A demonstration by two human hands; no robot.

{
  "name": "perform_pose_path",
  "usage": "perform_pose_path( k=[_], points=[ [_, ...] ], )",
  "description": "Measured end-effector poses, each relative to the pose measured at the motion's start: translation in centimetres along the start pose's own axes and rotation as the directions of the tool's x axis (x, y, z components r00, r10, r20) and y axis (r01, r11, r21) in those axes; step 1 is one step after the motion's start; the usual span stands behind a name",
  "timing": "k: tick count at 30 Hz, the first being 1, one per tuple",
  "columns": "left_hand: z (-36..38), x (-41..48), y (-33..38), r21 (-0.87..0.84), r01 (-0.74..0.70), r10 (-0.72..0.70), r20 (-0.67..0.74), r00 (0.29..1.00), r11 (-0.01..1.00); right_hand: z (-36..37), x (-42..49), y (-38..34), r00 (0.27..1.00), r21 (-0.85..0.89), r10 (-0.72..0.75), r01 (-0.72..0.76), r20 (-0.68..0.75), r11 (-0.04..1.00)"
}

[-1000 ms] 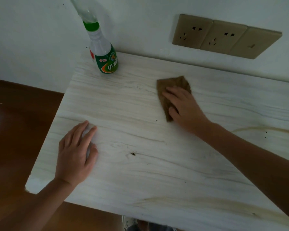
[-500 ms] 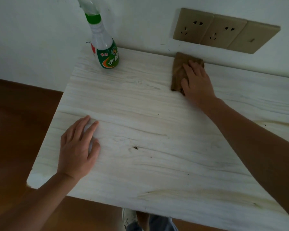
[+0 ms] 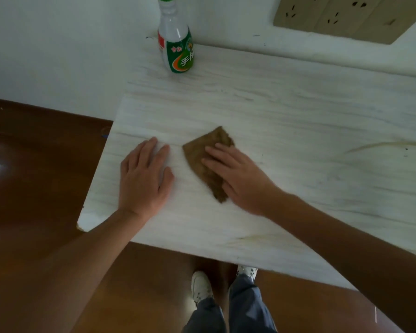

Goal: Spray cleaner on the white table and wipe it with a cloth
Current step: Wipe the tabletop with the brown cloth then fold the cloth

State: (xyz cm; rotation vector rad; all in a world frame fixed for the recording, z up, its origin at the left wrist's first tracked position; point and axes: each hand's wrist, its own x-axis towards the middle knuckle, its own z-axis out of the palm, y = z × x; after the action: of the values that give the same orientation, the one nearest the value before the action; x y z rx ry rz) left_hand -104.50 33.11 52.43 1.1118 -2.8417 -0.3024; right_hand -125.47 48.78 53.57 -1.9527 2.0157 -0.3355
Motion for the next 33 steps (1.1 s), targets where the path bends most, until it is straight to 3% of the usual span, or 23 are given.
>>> perform_pose_path(
  k=[4, 8, 13, 19, 26, 33],
  points=[
    [-0.3, 0.0, 0.3, -0.017, 0.009, -0.009, 0.002, 1.000, 1.000, 1.3, -4.7, -2.8, 0.993, 0.009, -0.095, 0.095, 0.076, 0.995],
    [-0.4, -0.1, 0.4, -0.045, 0.003, -0.004, -0.028, 1.000, 0.999, 1.1, -8.8, -2.5, 0.994, -0.015, -0.069, 0.071, 0.085, 0.997],
    [-0.2, -0.1, 0.2, -0.049, -0.016, 0.014, -0.039, 0.999, 0.999, -0.6, -7.7, 0.4, 0.984, -0.025, 0.172, -0.173, -0.038, 0.985],
    [-0.1, -0.2, 0.0, -0.032, -0.025, 0.023, -0.049, 0.999, 0.999, -1.1, -0.6, 2.7, 0.856, 0.167, 0.487, -0.462, -0.173, 0.871],
    [0.3, -0.2, -0.1, -0.043, -0.030, 0.026, -0.090, 0.996, 0.999, 0.6, -2.8, -2.1, 0.939, 0.186, 0.331, -0.310, -0.097, 0.932],
    [0.0, -0.2, 0.1, -0.054, -0.019, 0.014, -0.081, 0.997, 0.998, 3.0, -5.7, -10.9, 0.968, 0.224, 0.249, -0.233, -0.045, 0.946]
  ],
)
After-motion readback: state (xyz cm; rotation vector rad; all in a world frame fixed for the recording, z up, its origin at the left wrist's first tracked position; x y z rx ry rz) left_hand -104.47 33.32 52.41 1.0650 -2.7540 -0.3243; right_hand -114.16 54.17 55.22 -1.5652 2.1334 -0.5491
